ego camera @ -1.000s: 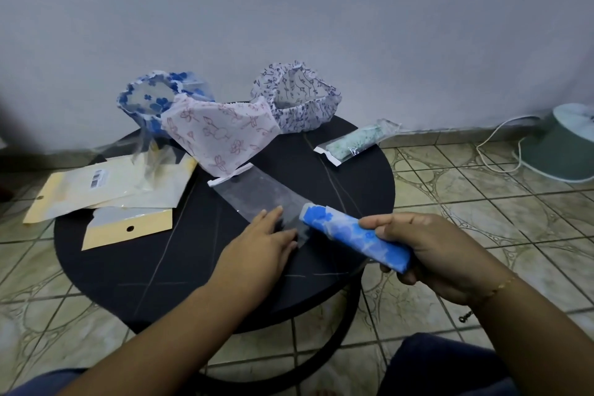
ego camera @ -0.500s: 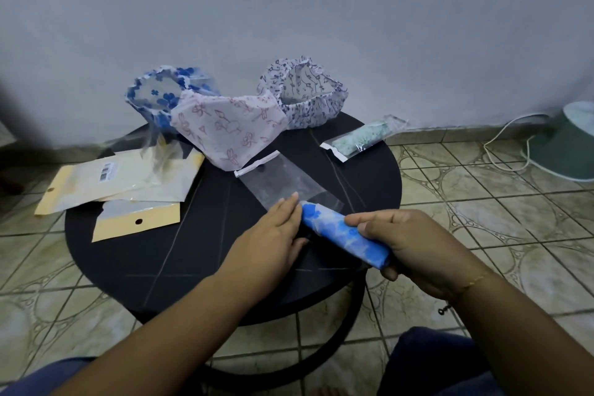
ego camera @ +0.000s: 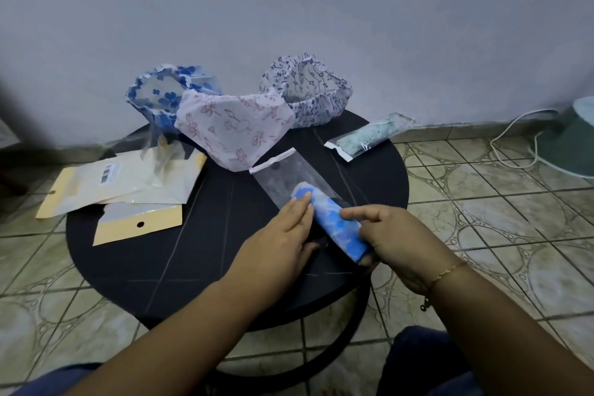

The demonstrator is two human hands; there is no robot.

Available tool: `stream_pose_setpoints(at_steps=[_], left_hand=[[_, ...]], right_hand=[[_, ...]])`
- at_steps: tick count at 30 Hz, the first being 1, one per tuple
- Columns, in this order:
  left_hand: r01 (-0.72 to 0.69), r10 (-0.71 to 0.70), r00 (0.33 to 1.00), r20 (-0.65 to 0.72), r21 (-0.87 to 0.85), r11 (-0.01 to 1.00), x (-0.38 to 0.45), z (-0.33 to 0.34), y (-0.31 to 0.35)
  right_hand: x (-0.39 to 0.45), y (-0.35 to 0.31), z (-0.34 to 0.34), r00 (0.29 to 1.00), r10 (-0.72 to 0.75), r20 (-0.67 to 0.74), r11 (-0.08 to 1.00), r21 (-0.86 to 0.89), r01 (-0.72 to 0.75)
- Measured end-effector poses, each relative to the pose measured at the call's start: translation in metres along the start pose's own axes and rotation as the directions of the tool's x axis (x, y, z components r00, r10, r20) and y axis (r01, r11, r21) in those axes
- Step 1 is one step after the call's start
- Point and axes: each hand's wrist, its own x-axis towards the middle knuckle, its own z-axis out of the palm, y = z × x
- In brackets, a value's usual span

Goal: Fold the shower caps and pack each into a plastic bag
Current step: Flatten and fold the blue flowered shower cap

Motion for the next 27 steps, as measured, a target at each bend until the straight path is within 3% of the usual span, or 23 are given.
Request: stream_pose_setpoints(at_steps=[4, 6, 10, 13, 15, 20, 27], left_hand=[[-0.032, 0.032, 1.0, 0.0, 0.028, 0.999, 0.003, 0.003, 0.003], [-0.036, 0.036, 0.999, 0.007, 0.052, 0.998, 0.004, 0.002, 0.006], [-0.051, 0.052, 0.997, 0.057, -0.024, 0.998, 0.006, -0.001, 0.007], [-0.09, 0.09, 0.996, 0.026, -0.02, 0.996, 0.008, 0.001, 0.004], [-0.095, 0.095, 0.995, 0.03, 0.004, 0.995, 0.008, 0.001, 0.004], [-0.15, 0.15, 0.988, 0.033, 0.009, 0.989, 0.007, -0.001, 0.002], [-0.175, 0.176, 0.984, 0.041, -0.016, 0.984, 0.008, 0.0, -0.006]], right_hand=[[0.004, 0.0, 0.004, 0.995, -0.025, -0.097, 0.996, 0.087, 0.034], [0.002, 0.0, 0.003, 0.996, -0.032, -0.08, 0.997, 0.067, 0.038], [-0.005, 0.002, 0.001, 0.991, -0.119, 0.054, 0.942, -0.308, 0.13], [-0.001, 0.008, 0.002, 0.957, -0.289, 0.019, 0.744, -0.625, 0.238], [0.005, 0.012, 0.002, 0.914, -0.407, -0.001, 0.618, -0.737, 0.274], [0.019, 0.02, 0.004, 0.772, -0.623, -0.129, 0.576, -0.743, 0.341], [0.035, 0.02, 0.0, 0.856, -0.507, -0.099, 0.619, -0.733, 0.282]])
